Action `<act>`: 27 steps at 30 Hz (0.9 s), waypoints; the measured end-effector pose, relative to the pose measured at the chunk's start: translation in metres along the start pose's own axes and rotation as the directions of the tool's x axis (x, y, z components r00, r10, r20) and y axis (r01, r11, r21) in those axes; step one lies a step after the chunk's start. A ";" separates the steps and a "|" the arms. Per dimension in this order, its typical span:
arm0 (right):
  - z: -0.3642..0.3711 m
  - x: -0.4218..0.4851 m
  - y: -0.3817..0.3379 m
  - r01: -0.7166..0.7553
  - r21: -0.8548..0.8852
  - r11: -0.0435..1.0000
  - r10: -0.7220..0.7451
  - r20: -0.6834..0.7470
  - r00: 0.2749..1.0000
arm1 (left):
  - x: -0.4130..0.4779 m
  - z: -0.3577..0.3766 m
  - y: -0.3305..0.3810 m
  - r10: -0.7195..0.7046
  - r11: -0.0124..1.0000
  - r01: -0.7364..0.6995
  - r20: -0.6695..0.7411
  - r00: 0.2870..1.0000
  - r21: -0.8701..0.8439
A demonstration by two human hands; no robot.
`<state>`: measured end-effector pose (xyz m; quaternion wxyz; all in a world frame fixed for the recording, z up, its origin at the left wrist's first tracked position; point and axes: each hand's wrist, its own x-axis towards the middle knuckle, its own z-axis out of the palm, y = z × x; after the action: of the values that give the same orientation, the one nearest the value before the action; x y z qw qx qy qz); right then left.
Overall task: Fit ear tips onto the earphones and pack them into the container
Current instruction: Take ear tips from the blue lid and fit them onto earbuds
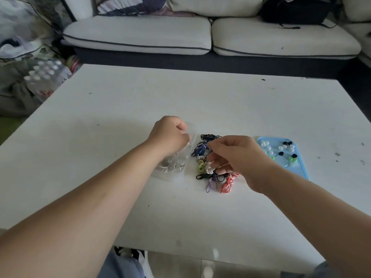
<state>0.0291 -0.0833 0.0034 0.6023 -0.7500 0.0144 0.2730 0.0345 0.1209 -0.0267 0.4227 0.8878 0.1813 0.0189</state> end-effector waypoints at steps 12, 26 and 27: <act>0.000 0.000 0.003 0.039 -0.172 0.984 -0.031 0.047 0.998 | -0.039 -0.016 0.012 -0.001 0.926 -0.099 0.265 0.964 0.363; -0.017 0.003 0.002 0.049 -0.236 0.971 -0.059 -0.036 0.998 | -0.027 0.006 -0.008 0.074 0.763 -0.204 0.230 0.970 0.613; -0.020 0.003 0.002 0.051 -0.266 0.963 -0.066 -0.047 0.997 | -0.026 0.007 -0.008 0.077 0.751 -0.196 0.211 0.974 0.631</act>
<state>0.0389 -0.1008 0.0022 0.5040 -0.8310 -0.0273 0.2337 0.0095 0.1118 -0.0338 0.1013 0.9880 0.0740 -0.0906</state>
